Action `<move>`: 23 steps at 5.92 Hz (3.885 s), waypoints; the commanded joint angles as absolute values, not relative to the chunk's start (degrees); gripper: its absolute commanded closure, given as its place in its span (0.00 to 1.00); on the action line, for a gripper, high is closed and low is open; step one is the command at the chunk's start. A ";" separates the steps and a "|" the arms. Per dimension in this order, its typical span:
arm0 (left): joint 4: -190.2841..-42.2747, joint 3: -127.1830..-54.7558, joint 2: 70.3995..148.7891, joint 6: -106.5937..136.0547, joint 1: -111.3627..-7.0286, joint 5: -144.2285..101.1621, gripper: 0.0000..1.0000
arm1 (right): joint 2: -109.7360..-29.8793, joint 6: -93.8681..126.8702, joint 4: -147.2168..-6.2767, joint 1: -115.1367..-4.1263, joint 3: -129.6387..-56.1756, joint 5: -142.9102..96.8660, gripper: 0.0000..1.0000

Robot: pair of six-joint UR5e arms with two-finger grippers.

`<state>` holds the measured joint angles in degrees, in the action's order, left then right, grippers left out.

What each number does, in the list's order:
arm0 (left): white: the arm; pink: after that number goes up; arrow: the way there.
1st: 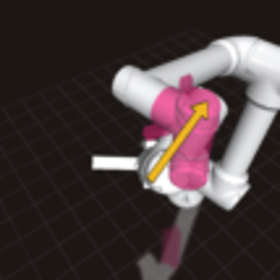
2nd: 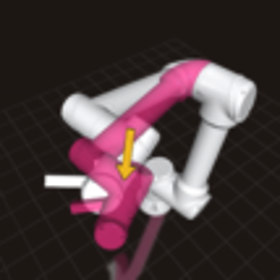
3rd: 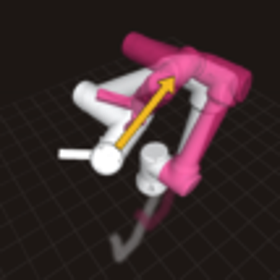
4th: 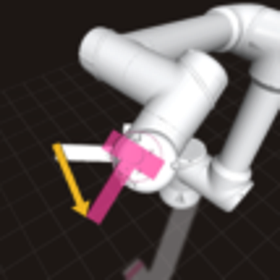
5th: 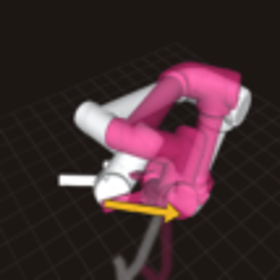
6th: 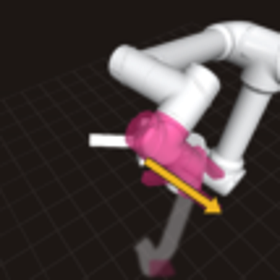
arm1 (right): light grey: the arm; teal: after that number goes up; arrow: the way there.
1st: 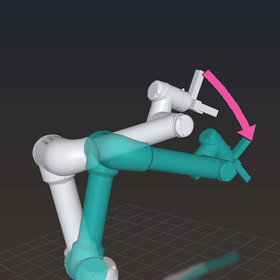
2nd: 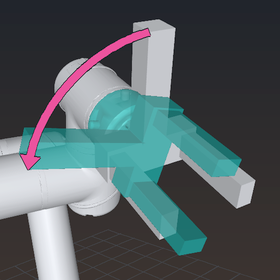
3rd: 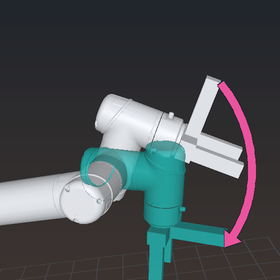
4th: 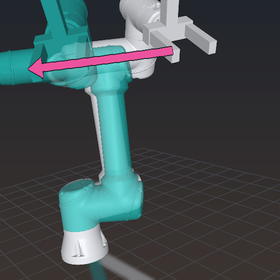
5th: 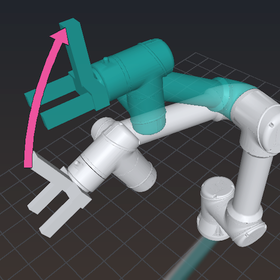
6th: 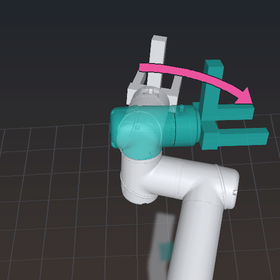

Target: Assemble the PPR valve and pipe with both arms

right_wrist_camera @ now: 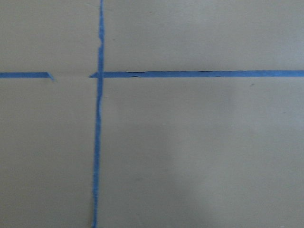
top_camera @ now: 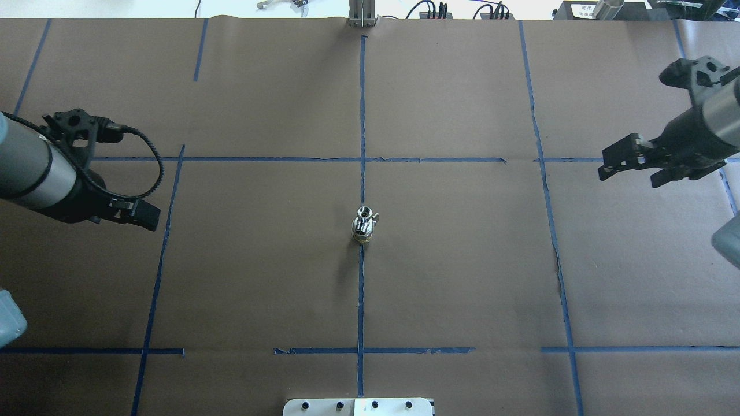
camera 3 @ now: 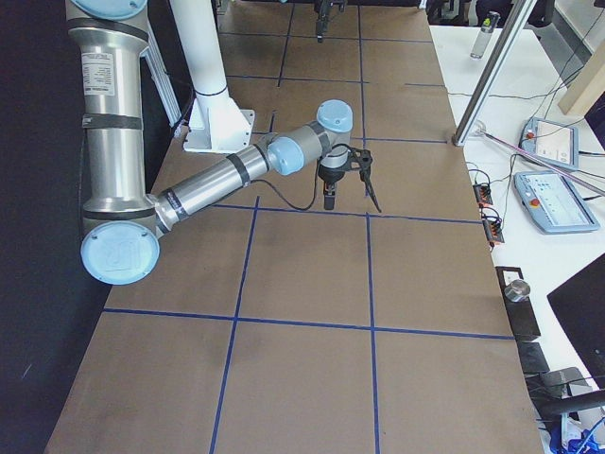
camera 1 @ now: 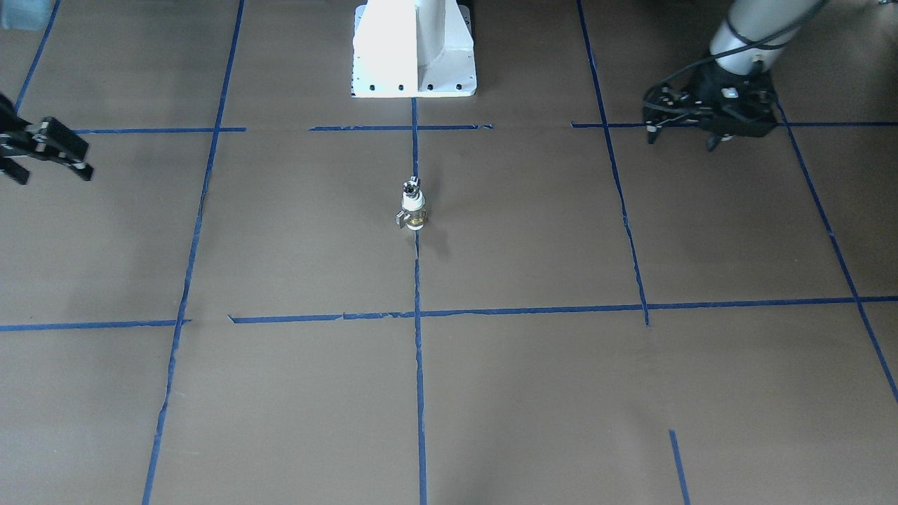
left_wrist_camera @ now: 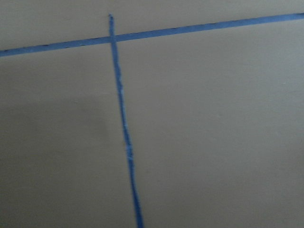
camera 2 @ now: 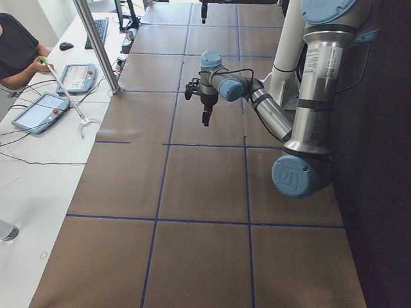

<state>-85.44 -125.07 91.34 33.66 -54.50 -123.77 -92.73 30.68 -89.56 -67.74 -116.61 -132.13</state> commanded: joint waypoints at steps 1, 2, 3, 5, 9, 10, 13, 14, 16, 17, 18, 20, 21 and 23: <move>-84.73 -121.24 85.89 13.20 -68.31 -132.31 0.00 | -96.59 6.80 -89.56 -80.18 -107.03 -134.28 0.00; -84.81 -114.85 85.26 2.74 -76.12 -138.63 0.00 | -96.07 -6.28 -89.56 -86.68 -99.48 -134.38 0.00; -84.99 -107.39 85.08 -9.54 -82.81 -139.04 0.00 | -95.46 -13.46 -89.65 -91.62 -94.18 -134.30 0.00; -84.73 -97.95 86.21 -17.56 -90.33 -138.87 0.00 | -95.88 -17.91 -90.00 -94.56 -91.94 -133.51 0.00; -84.11 -99.13 82.53 -13.54 -90.62 -137.81 0.00 | -96.33 -18.10 -91.14 -91.00 -93.94 -133.86 0.00; -83.94 -99.05 82.44 -13.10 -90.62 -137.73 0.00 | -94.94 -18.02 -99.67 -88.97 -98.04 -133.51 0.00; -83.94 -103.32 82.80 -11.35 -90.61 -137.11 0.00 | -92.99 -17.05 -104.32 -88.77 -99.75 -131.30 0.00; -83.76 -103.27 82.71 -9.95 -90.53 -137.11 0.00 | -93.86 -17.83 -104.15 -88.86 -101.06 -131.66 0.00; -83.59 -103.54 83.41 -8.45 -89.48 -135.19 0.00 | -92.56 -17.06 -103.62 -88.51 -97.48 -131.75 0.00; -83.58 -103.88 82.97 -7.13 -89.21 -135.09 0.00 | -90.37 -17.14 -103.71 -88.68 -97.04 -131.75 0.00; -84.28 -103.54 82.10 -6.42 -89.12 -135.61 0.00 | -90.44 -17.23 -103.71 -88.68 -97.29 -131.49 0.00; -83.76 -102.14 81.65 -6.68 -89.12 -135.00 0.00 | -90.35 -17.84 -103.71 -88.68 -97.03 -132.01 0.00; -83.67 -102.04 82.00 -6.51 -89.12 -135.09 0.00 | -90.96 -18.10 -103.62 -88.68 -96.60 -131.66 0.00; -83.67 -102.30 82.17 -6.77 -89.12 -134.91 0.00 | -92.37 -17.05 -103.62 -88.77 -97.38 -132.19 0.00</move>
